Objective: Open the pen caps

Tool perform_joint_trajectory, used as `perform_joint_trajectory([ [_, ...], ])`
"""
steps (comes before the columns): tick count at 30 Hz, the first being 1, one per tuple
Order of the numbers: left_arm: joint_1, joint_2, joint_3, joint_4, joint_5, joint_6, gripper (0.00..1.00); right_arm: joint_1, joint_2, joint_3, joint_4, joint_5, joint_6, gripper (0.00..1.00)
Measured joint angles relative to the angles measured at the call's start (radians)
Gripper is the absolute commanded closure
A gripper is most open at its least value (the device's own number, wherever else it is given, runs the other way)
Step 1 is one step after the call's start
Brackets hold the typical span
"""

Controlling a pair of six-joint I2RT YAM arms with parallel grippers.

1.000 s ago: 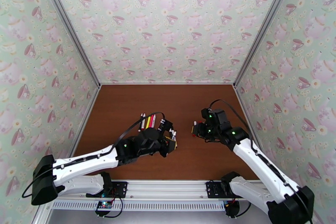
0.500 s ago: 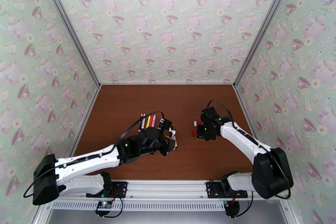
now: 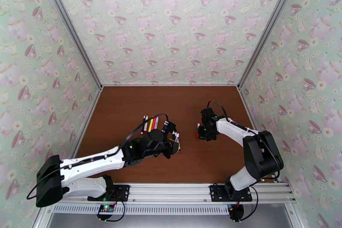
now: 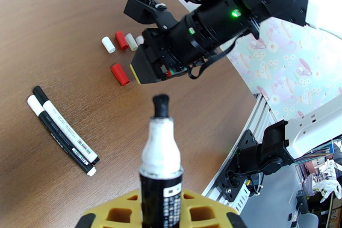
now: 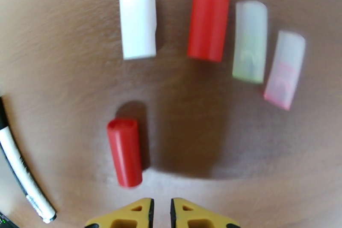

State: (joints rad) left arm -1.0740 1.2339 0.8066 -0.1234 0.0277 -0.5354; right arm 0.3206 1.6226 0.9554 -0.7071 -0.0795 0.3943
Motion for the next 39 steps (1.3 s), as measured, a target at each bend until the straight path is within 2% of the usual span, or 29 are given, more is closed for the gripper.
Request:
perform_joint_trajectory([
  [10, 0.000, 0.024, 0.022, -0.007, 0.000, 0.000, 0.96, -0.003, 0.067, 0.041, 0.025, 0.018, -0.014, 0.86],
  [15, 0.000, 0.034, 0.023, -0.007, 0.001, -0.008, 0.96, -0.008, 0.088, 0.053, 0.026, 0.022, -0.018, 0.79],
  [39, 0.000, 0.061, 0.063, -0.052, -0.019, -0.016, 0.97, -0.009, 0.063, 0.077, 0.009, 0.043, -0.018, 0.71],
])
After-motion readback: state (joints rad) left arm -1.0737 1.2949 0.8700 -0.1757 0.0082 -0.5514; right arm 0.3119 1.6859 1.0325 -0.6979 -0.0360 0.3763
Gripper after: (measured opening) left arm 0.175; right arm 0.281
